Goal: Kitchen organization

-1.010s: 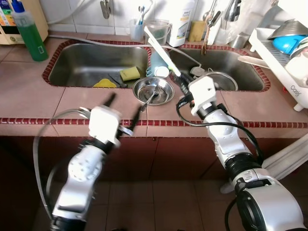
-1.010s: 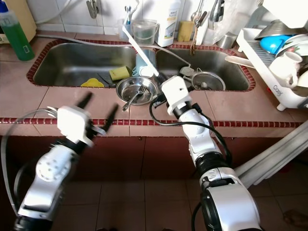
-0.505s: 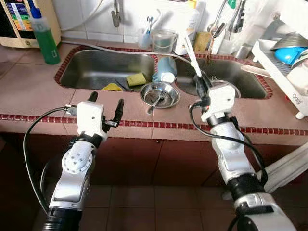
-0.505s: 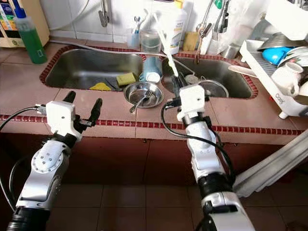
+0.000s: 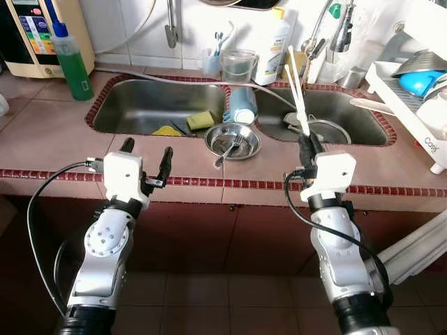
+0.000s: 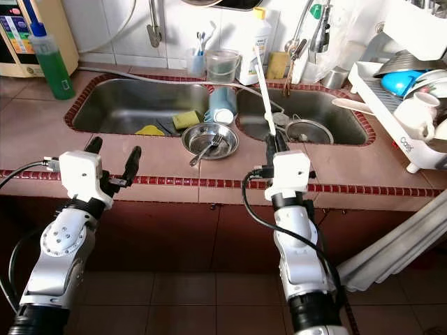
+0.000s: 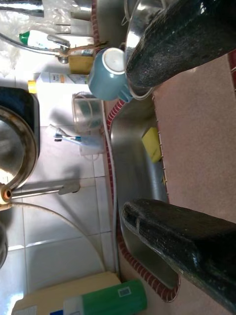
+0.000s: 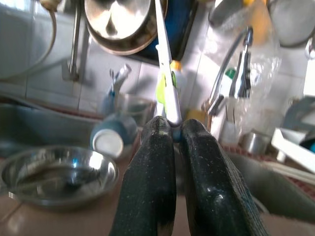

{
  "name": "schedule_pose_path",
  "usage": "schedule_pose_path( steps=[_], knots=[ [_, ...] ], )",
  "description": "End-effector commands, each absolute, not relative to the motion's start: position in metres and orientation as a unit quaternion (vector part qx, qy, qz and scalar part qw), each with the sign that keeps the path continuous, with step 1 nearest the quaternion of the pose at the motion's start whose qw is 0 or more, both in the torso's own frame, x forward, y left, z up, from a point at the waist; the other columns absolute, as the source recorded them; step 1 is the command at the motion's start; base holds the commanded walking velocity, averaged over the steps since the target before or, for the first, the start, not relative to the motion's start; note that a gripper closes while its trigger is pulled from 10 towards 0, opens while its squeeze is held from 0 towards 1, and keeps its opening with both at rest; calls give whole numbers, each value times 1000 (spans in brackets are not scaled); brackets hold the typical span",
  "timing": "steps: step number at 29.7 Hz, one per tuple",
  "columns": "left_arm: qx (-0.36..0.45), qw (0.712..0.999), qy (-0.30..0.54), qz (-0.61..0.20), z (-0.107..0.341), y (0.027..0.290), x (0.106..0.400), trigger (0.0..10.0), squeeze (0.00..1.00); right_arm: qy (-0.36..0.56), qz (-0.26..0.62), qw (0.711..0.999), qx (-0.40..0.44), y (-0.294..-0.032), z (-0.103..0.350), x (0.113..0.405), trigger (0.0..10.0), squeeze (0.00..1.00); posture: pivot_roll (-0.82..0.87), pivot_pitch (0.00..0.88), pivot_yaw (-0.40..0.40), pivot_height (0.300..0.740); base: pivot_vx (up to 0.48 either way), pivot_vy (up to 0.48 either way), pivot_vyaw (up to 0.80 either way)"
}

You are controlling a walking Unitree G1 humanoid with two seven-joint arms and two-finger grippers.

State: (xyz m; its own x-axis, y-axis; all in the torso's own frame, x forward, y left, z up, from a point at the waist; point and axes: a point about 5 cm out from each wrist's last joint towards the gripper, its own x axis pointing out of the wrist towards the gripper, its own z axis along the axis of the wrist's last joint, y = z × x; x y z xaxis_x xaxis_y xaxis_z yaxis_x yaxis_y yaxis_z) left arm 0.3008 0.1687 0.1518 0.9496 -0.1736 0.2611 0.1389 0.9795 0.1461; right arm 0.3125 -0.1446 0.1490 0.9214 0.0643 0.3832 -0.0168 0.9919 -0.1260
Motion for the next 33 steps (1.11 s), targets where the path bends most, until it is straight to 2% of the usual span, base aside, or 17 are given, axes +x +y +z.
schedule_pose_path(
  steps=[1,9,28,33],
  knots=[
    [71,984,-136,-86,151,168,301,10000,0,-206,12,976,-62,-147,156,312,10000,0,-132,0,-14,740,0,0,0],
    [86,982,-135,-102,151,165,301,10000,0,-202,15,977,-67,-145,158,310,10000,0,-132,0,-14,740,0,0,0],
    [67,984,-124,-114,149,164,299,10000,0,-193,15,979,-68,-146,160,304,10000,0,-136,0,-22,740,0,0,0],
    [63,984,-125,-113,150,164,299,10000,0,-191,14,979,-70,-147,160,304,10000,0,-138,0,-23,740,263,0,0]
  ],
)
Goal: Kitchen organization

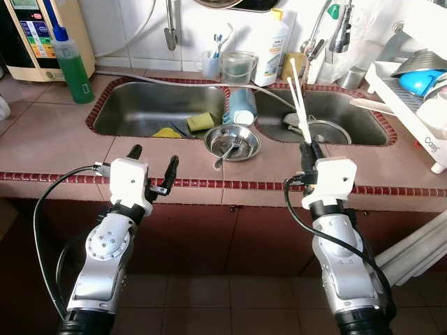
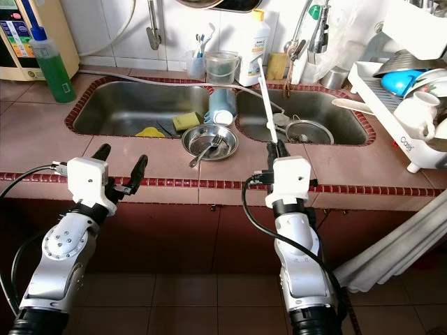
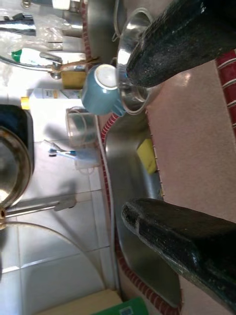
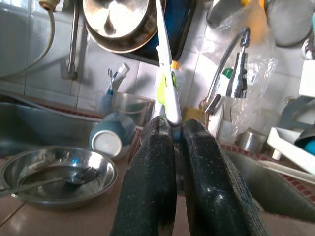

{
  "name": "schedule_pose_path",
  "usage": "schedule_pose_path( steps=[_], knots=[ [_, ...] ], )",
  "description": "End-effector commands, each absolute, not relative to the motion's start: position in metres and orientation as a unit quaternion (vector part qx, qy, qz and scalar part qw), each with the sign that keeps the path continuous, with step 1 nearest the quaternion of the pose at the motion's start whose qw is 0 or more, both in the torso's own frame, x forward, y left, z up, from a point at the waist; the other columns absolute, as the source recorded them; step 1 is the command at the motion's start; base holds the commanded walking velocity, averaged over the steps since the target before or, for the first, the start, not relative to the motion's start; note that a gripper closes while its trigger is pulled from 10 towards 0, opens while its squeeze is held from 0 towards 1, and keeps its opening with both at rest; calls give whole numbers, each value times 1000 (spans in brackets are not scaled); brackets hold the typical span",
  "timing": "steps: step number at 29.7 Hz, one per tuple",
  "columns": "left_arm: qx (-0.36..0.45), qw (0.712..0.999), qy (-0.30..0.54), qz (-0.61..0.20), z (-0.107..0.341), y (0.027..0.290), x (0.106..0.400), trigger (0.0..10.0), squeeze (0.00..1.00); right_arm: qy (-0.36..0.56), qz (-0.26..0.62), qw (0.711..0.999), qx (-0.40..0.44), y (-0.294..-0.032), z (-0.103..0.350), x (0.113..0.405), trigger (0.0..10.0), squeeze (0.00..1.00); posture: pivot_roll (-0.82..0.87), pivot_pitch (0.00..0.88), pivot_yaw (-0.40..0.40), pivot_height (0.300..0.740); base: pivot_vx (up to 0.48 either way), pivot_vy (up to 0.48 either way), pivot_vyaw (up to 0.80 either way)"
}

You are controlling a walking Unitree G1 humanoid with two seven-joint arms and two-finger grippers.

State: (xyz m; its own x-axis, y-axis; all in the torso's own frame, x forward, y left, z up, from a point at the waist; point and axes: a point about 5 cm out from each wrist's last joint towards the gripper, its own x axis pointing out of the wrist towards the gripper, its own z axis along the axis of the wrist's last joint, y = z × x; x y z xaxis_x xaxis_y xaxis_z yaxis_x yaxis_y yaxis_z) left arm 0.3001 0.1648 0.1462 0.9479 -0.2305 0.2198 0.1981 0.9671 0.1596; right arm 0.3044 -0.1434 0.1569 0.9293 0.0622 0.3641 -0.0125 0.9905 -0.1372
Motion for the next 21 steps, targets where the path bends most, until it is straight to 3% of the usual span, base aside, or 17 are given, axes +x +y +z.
schedule_pose_path(
  steps=[1,21],
  knots=[
    [63,984,-124,-113,150,164,299,10000,0,-191,14,979,-70,-147,160,304,10000,0,-138,0,-23,740,274,0,0],
    [57,984,-126,-111,151,163,300,10000,0,-183,12,980,-72,-148,159,302,10000,0,-140,0,-28,740,355,0,0]
  ],
)
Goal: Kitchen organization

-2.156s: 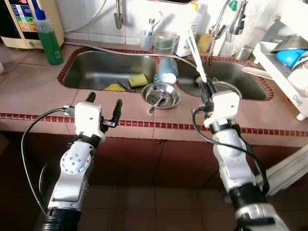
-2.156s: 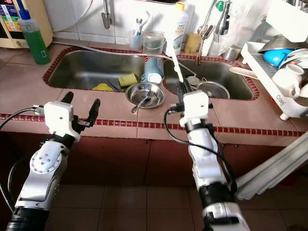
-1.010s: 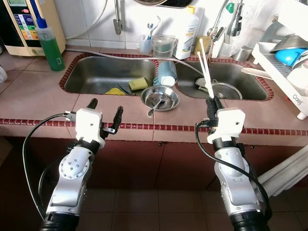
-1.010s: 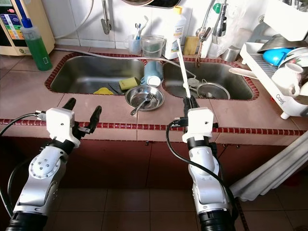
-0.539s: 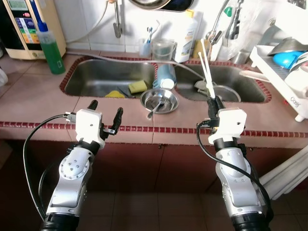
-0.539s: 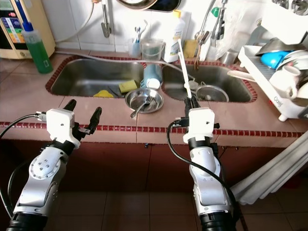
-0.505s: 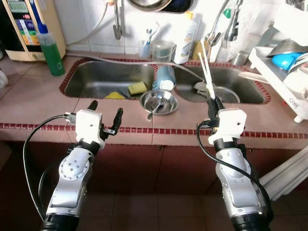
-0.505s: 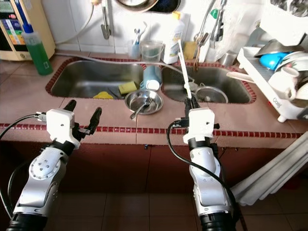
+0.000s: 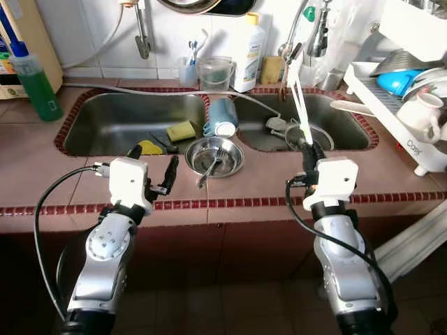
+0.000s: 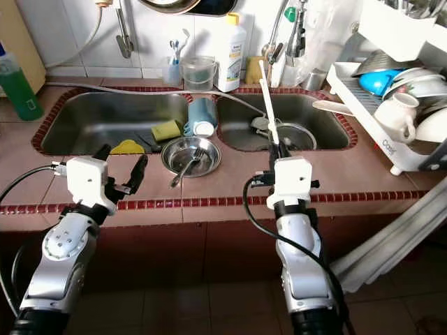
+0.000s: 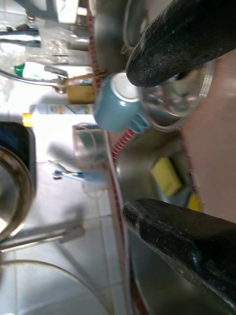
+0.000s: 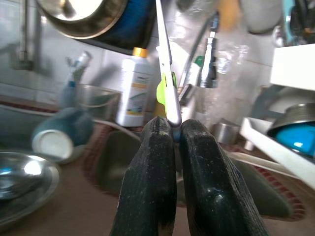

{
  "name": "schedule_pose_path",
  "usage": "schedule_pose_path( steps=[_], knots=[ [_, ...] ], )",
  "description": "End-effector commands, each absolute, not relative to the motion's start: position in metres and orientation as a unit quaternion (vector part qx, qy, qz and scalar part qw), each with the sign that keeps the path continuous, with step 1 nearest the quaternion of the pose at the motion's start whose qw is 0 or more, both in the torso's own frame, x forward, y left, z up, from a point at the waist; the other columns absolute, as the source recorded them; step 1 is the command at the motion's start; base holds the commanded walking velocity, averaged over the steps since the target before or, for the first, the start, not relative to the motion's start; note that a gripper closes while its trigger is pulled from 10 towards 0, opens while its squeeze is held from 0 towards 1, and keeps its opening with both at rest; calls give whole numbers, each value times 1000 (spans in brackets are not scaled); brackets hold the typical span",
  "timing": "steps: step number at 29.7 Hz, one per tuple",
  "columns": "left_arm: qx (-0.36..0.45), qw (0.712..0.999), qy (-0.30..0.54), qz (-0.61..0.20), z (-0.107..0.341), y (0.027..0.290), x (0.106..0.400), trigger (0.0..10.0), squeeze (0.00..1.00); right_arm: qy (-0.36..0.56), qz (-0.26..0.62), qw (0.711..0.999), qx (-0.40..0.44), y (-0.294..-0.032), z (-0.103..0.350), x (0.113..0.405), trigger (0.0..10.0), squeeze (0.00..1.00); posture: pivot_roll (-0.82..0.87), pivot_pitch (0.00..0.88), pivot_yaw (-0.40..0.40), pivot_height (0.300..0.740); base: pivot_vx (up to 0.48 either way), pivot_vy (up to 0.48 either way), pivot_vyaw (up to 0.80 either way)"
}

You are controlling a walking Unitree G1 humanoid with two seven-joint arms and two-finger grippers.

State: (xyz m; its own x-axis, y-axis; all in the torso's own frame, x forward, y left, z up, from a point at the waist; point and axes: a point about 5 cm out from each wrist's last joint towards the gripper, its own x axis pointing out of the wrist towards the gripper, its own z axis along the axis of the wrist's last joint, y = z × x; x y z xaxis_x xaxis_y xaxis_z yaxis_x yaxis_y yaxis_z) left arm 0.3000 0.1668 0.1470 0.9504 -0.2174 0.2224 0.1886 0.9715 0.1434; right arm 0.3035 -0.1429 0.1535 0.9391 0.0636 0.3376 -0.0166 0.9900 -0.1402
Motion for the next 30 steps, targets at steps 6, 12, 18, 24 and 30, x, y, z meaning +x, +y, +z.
schedule_pose_path(
  steps=[6,12,18,24,30],
  knots=[
    [55,984,-125,-110,151,162,300,10000,0,-181,11,981,-72,-149,159,301,10000,0,-141,0,-30,740,366,0,0],
    [55,985,-126,-109,151,162,299,10000,0,-180,10,981,-72,-149,159,301,10000,0,-143,0,-29,740,366,0,0],
    [54,985,-125,-109,151,161,299,10000,0,-178,10,981,-73,-150,159,300,10000,0,-145,0,-30,740,366,0,0],
    [50,983,-137,-112,153,159,298,10000,0,-177,10,981,-74,-150,158,300,10000,0,-146,0,-31,740,61,0,0],
    [50,983,-128,-121,150,158,297,10000,0,-175,8,982,-73,-151,158,299,10000,0,-146,0,-32,740,0,0,0]
  ],
)
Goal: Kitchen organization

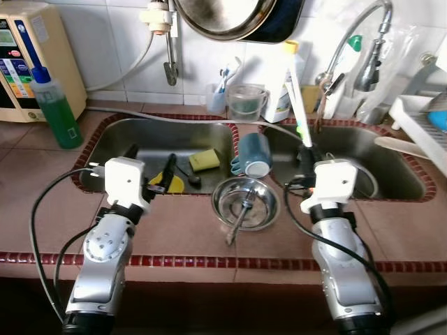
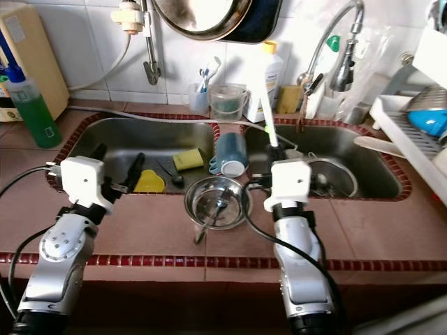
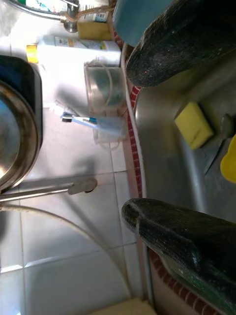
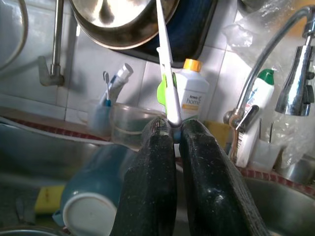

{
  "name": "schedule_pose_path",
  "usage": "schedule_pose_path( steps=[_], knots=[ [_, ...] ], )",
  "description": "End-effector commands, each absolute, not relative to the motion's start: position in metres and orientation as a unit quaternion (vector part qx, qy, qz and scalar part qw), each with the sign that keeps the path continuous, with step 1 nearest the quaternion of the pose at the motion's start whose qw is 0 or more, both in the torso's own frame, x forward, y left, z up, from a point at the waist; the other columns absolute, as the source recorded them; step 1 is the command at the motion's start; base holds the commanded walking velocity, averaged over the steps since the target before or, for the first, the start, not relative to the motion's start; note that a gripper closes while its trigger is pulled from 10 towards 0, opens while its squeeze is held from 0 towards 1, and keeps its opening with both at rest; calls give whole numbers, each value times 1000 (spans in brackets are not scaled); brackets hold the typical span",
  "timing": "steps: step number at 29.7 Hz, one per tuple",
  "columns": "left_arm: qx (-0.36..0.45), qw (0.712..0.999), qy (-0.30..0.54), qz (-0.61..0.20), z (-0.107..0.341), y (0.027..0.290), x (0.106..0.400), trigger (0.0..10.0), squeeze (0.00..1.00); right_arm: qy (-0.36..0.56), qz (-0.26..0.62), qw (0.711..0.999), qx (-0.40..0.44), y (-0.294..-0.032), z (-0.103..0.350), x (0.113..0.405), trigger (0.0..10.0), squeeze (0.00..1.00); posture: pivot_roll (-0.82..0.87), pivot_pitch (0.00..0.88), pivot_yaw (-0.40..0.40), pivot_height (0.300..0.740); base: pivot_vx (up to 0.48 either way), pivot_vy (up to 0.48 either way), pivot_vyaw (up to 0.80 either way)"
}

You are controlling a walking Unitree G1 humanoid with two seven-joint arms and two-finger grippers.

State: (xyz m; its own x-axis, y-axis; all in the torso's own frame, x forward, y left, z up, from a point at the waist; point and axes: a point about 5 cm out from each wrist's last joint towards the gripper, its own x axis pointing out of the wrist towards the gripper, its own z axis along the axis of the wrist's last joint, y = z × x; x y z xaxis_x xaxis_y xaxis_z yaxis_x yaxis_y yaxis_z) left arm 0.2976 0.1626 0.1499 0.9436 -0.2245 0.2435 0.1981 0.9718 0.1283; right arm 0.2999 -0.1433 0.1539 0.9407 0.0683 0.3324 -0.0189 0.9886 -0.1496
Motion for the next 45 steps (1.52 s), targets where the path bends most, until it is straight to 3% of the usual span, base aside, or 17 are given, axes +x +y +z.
schedule_pose_path(
  steps=[1,8,31,45],
  knots=[
    [50,983,-127,-121,150,158,297,10000,0,-175,9,982,-73,-151,158,299,10000,0,-146,0,-32,740,0,0,0],
    [48,983,-119,-129,148,158,297,10000,0,-172,9,982,-71,-149,156,298,10000,0,-145,0,-31,740,0,34,0],
    [55,982,-113,-143,147,156,295,10000,0,-167,8,984,-66,-146,153,294,10000,0,-148,0,-19,740,0,386,0],
    [93,973,-118,-177,147,144,290,10000,0,-159,12,985,-70,-147,150,292,10000,0,-148,0,-18,740,0,0,0]
  ],
)
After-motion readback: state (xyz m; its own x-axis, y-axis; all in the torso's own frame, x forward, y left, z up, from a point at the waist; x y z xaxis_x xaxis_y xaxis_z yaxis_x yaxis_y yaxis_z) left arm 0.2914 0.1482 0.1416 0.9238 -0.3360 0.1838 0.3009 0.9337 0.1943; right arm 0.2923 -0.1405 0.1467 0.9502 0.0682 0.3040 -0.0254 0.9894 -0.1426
